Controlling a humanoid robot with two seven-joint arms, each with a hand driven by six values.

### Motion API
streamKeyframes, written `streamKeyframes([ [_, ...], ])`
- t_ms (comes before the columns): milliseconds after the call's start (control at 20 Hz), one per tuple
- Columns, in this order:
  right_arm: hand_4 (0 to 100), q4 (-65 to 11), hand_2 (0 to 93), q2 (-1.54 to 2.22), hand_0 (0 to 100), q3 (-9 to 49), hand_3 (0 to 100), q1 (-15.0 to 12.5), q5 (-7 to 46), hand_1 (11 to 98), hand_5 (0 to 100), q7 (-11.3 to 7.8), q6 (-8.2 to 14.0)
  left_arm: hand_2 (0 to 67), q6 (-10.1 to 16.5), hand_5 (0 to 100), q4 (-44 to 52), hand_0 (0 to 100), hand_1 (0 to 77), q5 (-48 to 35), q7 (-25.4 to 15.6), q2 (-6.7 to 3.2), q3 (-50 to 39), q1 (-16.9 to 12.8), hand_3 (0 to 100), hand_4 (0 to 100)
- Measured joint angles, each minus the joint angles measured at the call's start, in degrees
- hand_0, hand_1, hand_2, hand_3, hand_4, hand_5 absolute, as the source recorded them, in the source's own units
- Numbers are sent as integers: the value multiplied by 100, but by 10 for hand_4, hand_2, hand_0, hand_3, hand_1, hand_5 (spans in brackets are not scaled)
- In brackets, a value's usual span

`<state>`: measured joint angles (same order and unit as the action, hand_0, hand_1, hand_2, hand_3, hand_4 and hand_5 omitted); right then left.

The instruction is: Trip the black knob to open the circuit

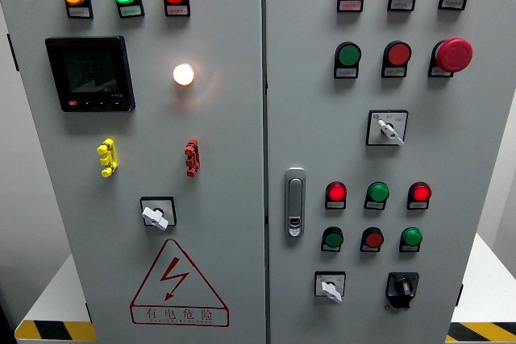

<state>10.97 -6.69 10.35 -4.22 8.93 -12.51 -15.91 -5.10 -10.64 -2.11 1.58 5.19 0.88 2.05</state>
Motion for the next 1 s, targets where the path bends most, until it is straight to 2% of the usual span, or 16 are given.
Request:
streamKeyframes([
  [250,0,-94,0,-7,824,-4,5,-2,9,360,91,60,-1,195,0,86,0,0,0,0,0,0,0,-1,262,99],
  [500,0,-226,0,22,817,42,5,26,16,359,88,142,0,195,0,86,0,0,0,0,0,0,0,-3,262,99],
  [650,0,-266,0,16,813,639,6,218,265,360,87,191,3,195,0,86,0,0,0,0,0,0,0,-3,262,99],
  [750,0,-262,0,5,810,1362,6,291,930,360,87,288,7,195,0,86,0,0,0,0,0,0,0,-3,262,99],
  [850,0,-237,0,1,807,2334,8,353,1900,361,87,410,2,195,0,86,0,0,0,0,0,0,0,-1,262,99],
  [1000,0,-170,0,-8,805,3619,8,490,3213,360,86,581,-184,195,0,86,0,0,0,0,0,0,0,-1,262,99],
])
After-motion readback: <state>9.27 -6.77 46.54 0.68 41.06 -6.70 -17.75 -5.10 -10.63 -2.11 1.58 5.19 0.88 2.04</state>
